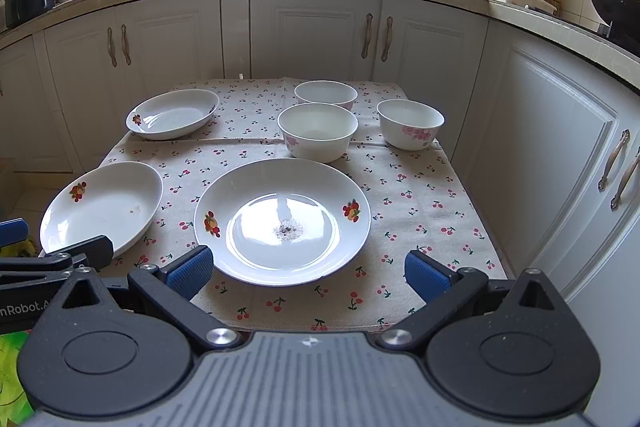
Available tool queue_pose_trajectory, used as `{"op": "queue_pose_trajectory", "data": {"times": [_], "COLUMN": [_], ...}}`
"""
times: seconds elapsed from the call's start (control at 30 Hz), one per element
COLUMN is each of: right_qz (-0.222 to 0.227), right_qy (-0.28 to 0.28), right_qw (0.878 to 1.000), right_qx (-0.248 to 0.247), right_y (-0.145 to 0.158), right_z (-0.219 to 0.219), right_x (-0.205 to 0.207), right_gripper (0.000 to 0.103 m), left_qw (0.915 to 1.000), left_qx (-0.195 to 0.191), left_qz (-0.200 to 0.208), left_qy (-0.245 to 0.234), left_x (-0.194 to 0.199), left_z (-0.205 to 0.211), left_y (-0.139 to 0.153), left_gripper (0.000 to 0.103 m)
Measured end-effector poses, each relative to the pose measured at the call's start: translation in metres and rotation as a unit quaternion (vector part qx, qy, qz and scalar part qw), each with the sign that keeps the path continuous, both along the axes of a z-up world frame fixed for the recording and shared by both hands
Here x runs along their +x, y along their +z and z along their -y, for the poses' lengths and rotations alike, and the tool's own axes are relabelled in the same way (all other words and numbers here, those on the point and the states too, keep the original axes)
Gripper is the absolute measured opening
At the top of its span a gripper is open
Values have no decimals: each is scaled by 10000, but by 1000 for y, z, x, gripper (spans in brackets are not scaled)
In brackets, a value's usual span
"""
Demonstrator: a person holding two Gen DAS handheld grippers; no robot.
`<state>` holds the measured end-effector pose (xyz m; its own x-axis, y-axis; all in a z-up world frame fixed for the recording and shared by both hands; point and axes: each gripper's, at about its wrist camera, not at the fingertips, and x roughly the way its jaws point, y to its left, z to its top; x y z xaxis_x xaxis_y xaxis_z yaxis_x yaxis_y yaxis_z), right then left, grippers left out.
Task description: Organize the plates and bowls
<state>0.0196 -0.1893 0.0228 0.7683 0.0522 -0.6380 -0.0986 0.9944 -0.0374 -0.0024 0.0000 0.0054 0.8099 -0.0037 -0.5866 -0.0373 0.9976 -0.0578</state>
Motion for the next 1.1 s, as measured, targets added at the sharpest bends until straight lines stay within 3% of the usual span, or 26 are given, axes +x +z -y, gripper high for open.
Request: {"op": "queue_pose_trajectory", "data": {"times": [1.1], "right_qz": [61], "right_qy": [-23], "right_qw": [10000], "right_qx": [-65], "right_y": [2], "right_z": [-1], "right_x": [-3], "right_gripper": [103], "left_qw": [10000], "left_qx": [8], "left_qz": [27], "left_qy": [3], "left_x": [-2], "left_z": [-1], "left_y": [10], "left_gripper": [102]}}
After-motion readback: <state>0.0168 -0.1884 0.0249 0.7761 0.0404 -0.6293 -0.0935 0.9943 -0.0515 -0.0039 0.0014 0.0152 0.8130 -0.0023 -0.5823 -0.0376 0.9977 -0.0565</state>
